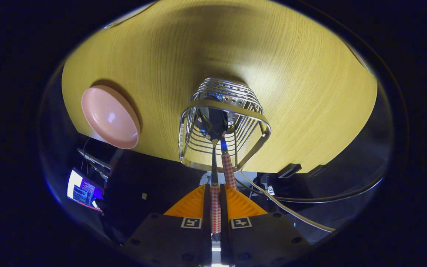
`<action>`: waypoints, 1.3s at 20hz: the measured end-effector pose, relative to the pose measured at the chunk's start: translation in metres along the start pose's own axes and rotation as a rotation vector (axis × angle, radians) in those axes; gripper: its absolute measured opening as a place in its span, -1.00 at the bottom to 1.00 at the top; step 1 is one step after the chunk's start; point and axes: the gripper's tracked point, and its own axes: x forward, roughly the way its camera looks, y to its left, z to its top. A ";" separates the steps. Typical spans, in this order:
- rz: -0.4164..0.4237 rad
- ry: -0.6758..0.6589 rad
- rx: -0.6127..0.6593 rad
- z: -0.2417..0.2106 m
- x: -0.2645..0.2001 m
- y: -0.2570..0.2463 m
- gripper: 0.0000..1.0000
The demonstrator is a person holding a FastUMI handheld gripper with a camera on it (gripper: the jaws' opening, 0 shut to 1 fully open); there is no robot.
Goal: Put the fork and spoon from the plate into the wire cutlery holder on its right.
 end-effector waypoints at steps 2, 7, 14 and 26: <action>0.003 -0.013 0.002 0.003 -0.002 0.001 -0.68; 0.021 -0.104 -0.011 0.005 -0.013 0.005 -0.61; 0.065 -0.453 -0.069 -0.004 -0.047 0.025 0.69; 0.050 -1.352 0.071 -0.019 -0.132 0.079 0.98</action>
